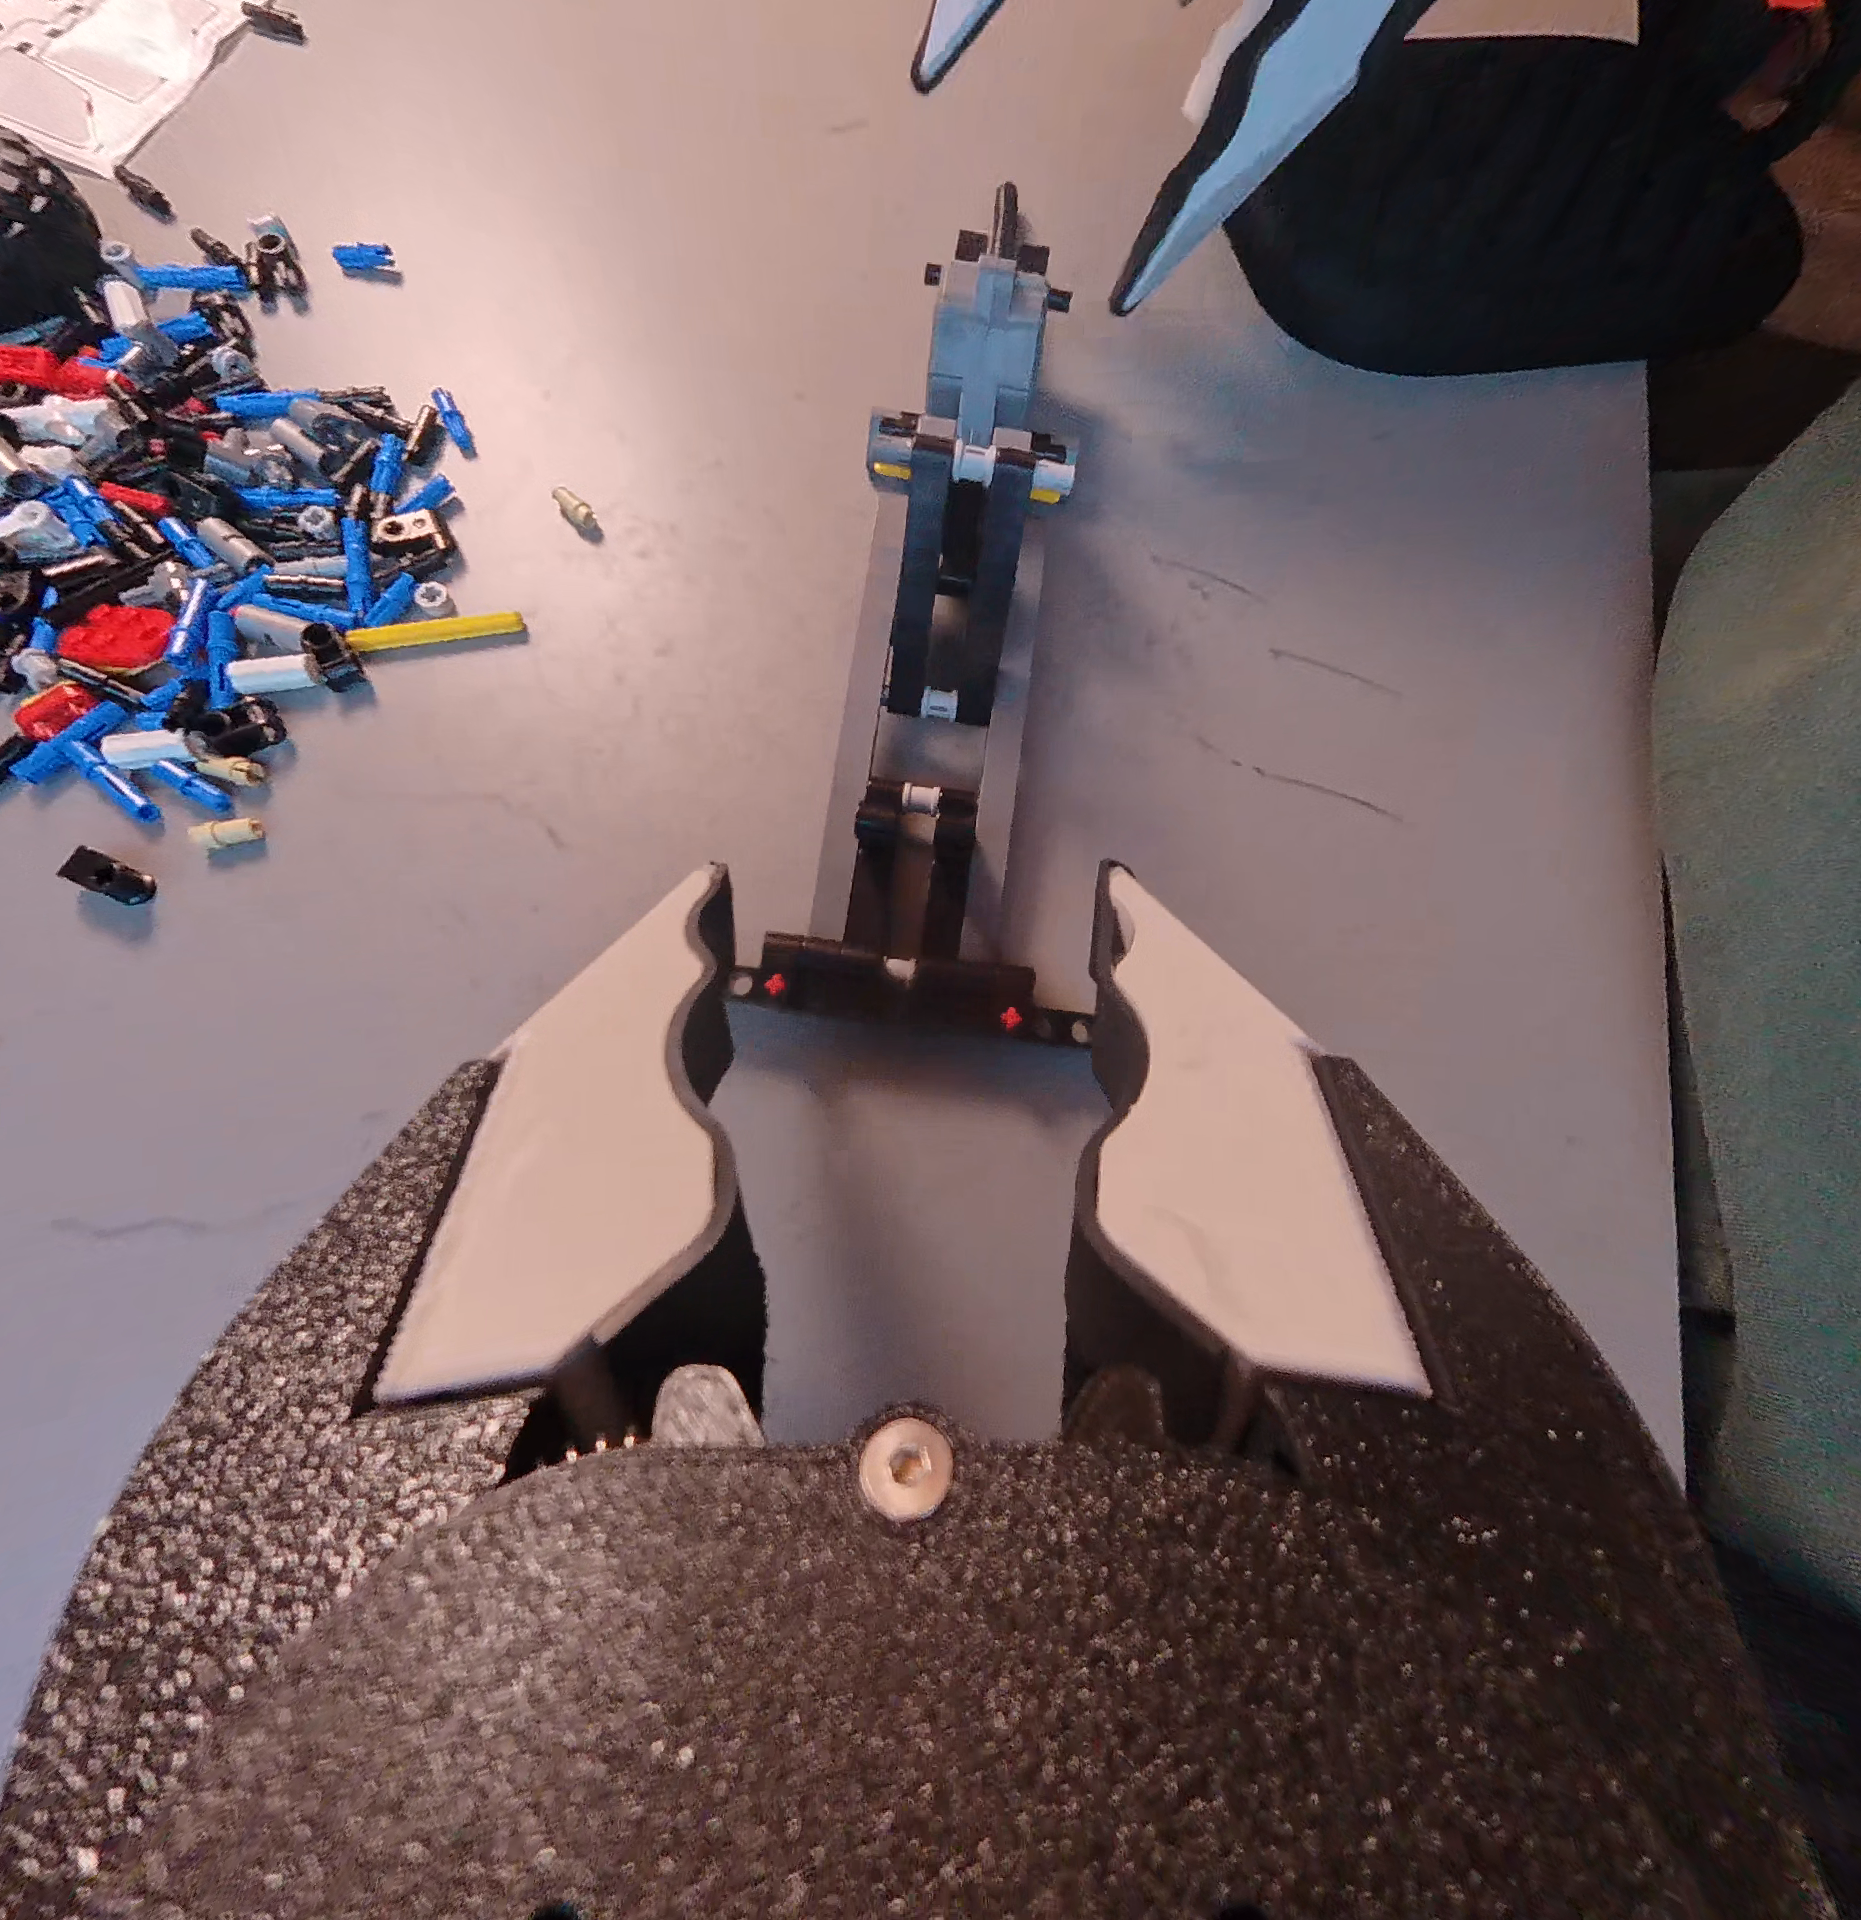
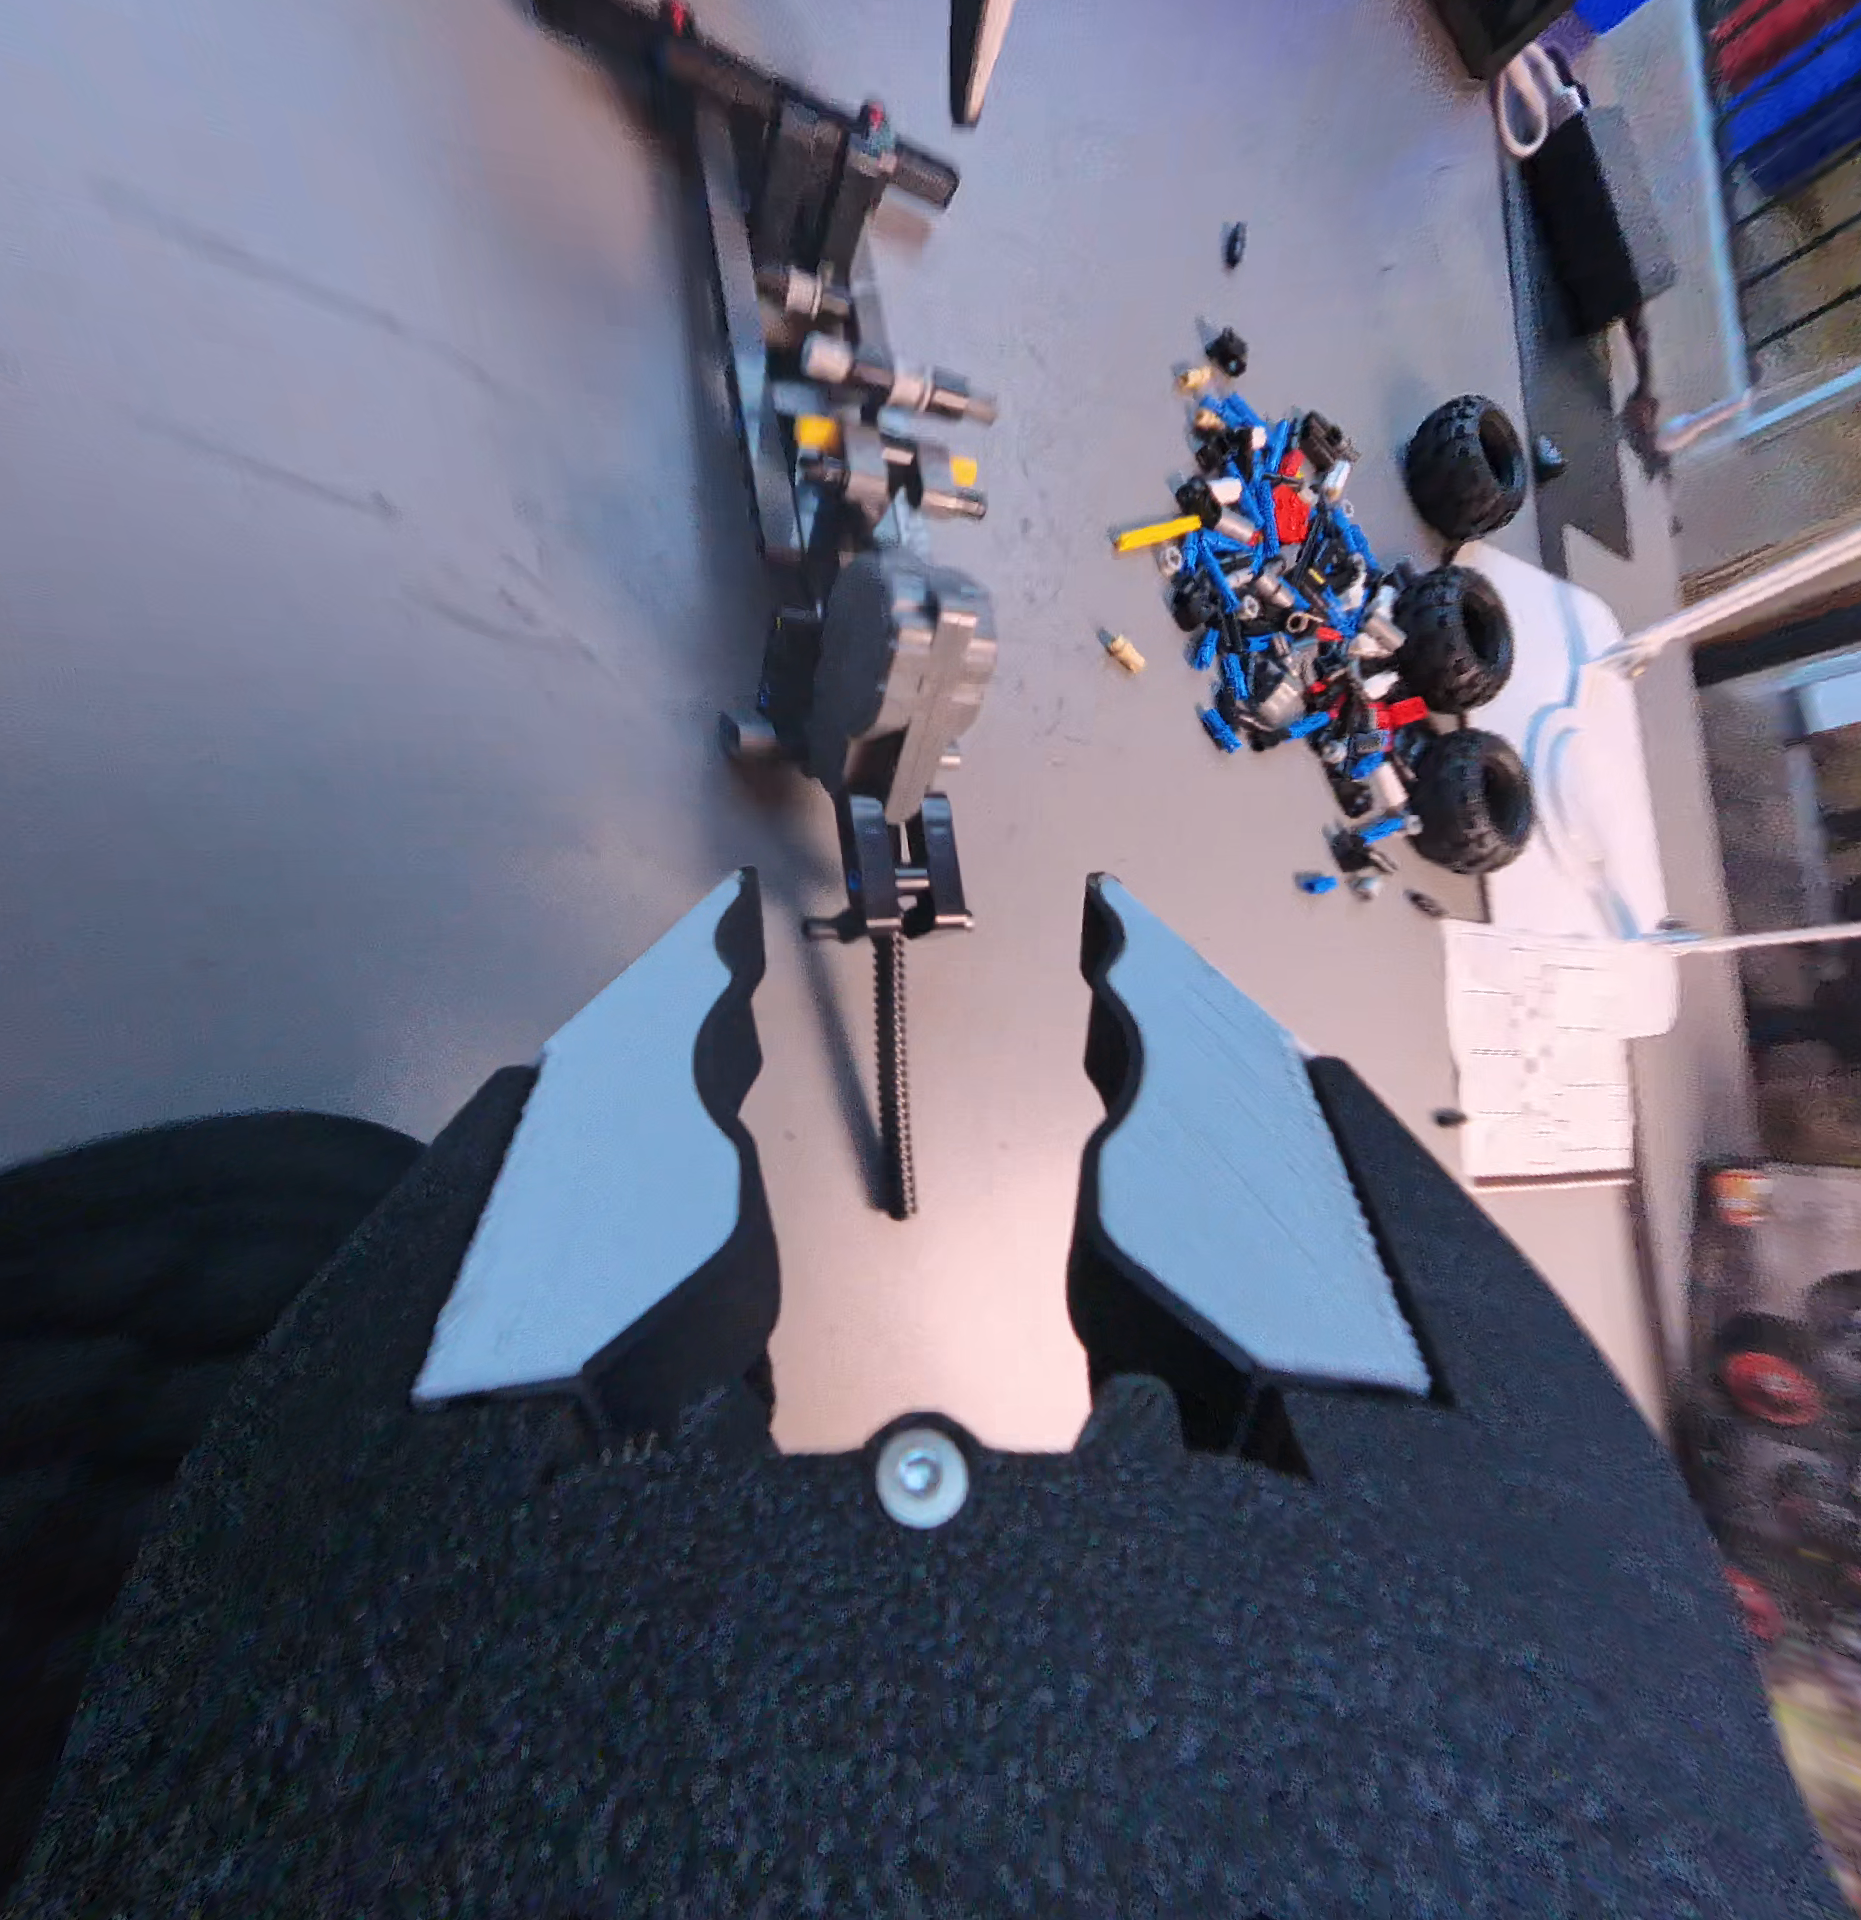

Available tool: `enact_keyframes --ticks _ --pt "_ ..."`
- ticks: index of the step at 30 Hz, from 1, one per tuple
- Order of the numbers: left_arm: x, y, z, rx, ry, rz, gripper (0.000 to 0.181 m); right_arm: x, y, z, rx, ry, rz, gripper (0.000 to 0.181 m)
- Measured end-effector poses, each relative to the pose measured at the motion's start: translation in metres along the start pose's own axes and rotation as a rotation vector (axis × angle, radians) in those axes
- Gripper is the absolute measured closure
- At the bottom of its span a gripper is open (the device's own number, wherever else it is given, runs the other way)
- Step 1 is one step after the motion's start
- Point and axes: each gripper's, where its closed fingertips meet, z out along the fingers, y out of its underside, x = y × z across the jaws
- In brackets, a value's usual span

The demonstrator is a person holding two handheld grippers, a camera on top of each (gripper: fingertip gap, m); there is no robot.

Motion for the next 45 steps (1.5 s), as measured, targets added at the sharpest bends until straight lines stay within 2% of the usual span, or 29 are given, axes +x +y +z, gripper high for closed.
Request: enact_keyframes --ticks 3,5,8,11,14,17,19,21,23,29,33,37,40,43,45 --pt "-0.021 0.001 -0.009 0.034 -0.079 -0.024 0.116 -0.005 -0.024 -0.003 0.098 -0.080 0.187 0.123" --pt "-0.043 0.002 -0.019 0.084 -0.144 -0.112 0.122 -0.010 -0.031 0.007 0.094 -0.103 0.252 0.123" --pt "-0.057 0.009 -0.026 0.120 -0.159 -0.232 0.129 -0.010 -0.036 0.028 0.057 -0.107 0.270 0.122" --pt "-0.060 0.020 -0.024 0.092 -0.186 -0.242 0.132 -0.010 -0.037 0.043 -0.001 -0.145 0.227 0.127" --pt "-0.055 0.024 -0.021 0.071 -0.186 -0.205 0.133 -0.012 -0.036 0.050 -0.037 -0.214 0.137 0.139" --pt "-0.048 0.022 -0.020 0.070 -0.168 -0.147 0.133 -0.014 -0.036 0.049 -0.013 -0.364 0.194 0.146" --pt "-0.040 0.017 -0.021 0.106 -0.126 -0.113 0.133 -0.011 -0.040 0.043 0.079 -0.499 0.313 0.156" --pt "-0.028 0.006 -0.024 0.170 -0.057 -0.078 0.133 -0.005 -0.037 0.038 0.135 -0.619 0.450 0.156" --pt "-0.023 0.000 -0.025 0.199 -0.033 -0.042 0.132 0.002 -0.031 0.038 0.167 -0.673 0.506 0.156" --pt "-0.009 0.006 -0.006 0.107 -0.007 0.106 0.120 -0.001 -0.041 0.024 0.274 -0.922 0.630 0.156" --pt "0.011 0.003 0.006 0.092 0.045 0.212 0.124 0.012 -0.044 0.024 0.302 -1.032 0.857 0.156" --pt "0.004 0.005 0.016 0.044 -0.024 0.217 0.151 0.016 -0.044 0.027 0.301 -1.063 0.970 0.156" --pt "0.002 -0.004 0.011 0.088 0.019 0.109 0.157 0.025 -0.038 0.034 0.320 -0.986 0.998 0.151" --pt "0.000 -0.019 0.000 0.178 0.103 -0.045 0.164 0.049 -0.034 0.035 0.381 -0.779 0.930 0.139" --pt "-0.005 -0.020 -0.001 0.184 0.118 -0.104 0.165 0.068 -0.038 0.030 0.398 -0.614 0.833 0.132"
